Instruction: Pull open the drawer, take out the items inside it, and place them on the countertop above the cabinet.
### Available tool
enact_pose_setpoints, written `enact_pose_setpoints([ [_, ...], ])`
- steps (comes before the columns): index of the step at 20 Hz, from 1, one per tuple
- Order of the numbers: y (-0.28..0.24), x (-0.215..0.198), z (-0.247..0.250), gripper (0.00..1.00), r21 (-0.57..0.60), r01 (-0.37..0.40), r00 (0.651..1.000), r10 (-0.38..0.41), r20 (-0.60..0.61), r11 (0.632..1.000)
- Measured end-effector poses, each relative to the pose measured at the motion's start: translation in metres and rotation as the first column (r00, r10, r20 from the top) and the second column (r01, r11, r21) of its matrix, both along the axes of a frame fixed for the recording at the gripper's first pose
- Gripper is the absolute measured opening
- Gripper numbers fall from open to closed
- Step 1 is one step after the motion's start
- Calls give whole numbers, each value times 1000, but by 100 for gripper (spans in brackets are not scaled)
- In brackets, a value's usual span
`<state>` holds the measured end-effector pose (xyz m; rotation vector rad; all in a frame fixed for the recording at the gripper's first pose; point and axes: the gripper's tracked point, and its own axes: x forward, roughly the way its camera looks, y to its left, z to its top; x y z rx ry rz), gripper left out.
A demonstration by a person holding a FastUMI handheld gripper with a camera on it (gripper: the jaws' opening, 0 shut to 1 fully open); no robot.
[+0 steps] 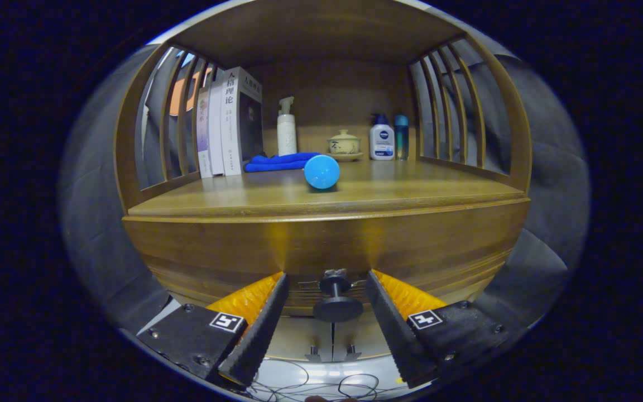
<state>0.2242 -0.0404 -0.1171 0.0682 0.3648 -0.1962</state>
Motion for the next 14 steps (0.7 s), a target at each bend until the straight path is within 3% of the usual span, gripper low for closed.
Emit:
enact_pose_setpoints([
  [8, 6, -64, 19, 94, 18, -44, 998, 43, 47, 999],
  [14, 15, -115, 67, 95, 9, -93, 984, 90, 152, 996],
])
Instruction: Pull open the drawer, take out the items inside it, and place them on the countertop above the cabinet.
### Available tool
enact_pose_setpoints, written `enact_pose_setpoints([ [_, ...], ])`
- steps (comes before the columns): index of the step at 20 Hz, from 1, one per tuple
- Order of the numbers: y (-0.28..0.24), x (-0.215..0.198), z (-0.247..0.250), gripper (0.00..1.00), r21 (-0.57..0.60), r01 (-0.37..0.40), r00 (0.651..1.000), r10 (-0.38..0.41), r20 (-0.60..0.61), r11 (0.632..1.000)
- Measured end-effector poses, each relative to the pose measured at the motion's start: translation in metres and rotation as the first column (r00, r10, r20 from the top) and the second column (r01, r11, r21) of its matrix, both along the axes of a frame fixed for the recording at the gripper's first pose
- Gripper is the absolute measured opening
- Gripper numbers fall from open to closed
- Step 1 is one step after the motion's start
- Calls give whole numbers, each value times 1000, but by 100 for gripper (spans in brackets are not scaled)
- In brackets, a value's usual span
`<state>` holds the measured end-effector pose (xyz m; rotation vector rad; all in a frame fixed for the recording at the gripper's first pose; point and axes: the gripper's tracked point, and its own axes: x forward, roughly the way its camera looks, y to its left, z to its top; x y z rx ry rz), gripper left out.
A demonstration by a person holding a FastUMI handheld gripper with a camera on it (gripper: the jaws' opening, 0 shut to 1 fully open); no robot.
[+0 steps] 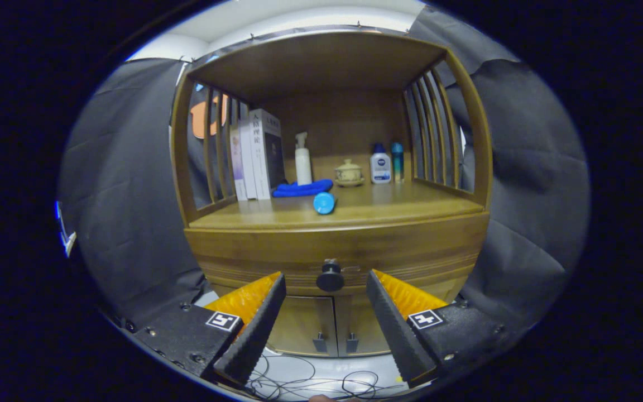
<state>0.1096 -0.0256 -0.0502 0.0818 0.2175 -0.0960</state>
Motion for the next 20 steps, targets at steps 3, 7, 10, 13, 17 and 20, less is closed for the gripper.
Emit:
enact_pose_setpoints([
  [3, 9, -30, 23, 95, -10, -47, 998, 47, 44, 999],
  [7, 21, -76, 54, 97, -13, -87, 992, 88, 89, 996],
  [10, 25, -113, 78, 96, -48, -92, 987, 97, 128, 995],
  [13, 35, -150, 91, 96, -47, -107, 981, 114, 156, 993],
  [17, 41, -186, 88, 96, -14, -124, 977, 124, 172, 992],
  [20, 43, -199, 90, 96, 5, -132, 970, 128, 208, 991],
])
